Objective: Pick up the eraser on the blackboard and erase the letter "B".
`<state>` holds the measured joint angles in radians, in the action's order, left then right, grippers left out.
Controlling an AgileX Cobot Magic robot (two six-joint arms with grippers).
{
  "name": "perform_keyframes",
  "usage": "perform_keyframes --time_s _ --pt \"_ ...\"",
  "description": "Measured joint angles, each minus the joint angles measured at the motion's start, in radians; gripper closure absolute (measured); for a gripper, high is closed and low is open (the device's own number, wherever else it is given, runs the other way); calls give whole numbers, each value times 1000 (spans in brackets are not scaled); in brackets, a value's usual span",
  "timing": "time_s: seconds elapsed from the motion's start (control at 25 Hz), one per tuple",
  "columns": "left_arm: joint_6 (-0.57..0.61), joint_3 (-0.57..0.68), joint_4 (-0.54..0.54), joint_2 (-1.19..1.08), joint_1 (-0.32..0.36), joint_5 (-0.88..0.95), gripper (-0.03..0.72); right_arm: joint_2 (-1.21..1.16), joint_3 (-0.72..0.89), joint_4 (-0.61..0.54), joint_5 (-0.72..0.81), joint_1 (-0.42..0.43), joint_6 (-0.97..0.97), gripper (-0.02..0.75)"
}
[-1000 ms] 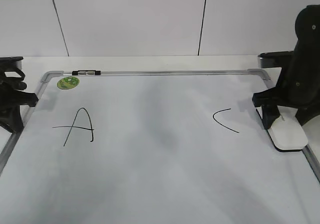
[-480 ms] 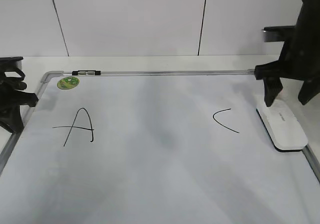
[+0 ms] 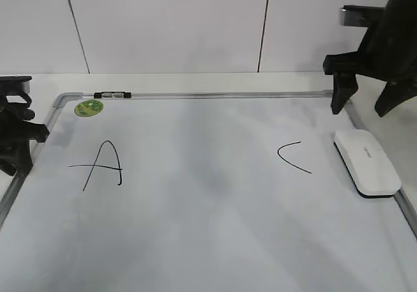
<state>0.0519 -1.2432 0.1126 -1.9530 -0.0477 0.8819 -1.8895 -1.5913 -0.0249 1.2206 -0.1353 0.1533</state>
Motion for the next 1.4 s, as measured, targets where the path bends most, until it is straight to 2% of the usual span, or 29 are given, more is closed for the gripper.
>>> perform_keyframes --time_s 0.16,0.32,0.84,1.2,1.4 --pt "2 0 -6 0 0 16 380 44 0 -25 2 0 -2 154" --pt "2 -6 -12 -3 0 33 309 97 0 -32 5 0 -8 154" --pt "4 -199 -35 20 -6 287 298 288 0 -97 13 0 -12 154" --pt "6 -206 -74 137 -6 330 353 490 0 -148 30 0 -12 155" --pt "6 -176 -72 283 -6 332 360 650 47 -185 33 0 -12 154"
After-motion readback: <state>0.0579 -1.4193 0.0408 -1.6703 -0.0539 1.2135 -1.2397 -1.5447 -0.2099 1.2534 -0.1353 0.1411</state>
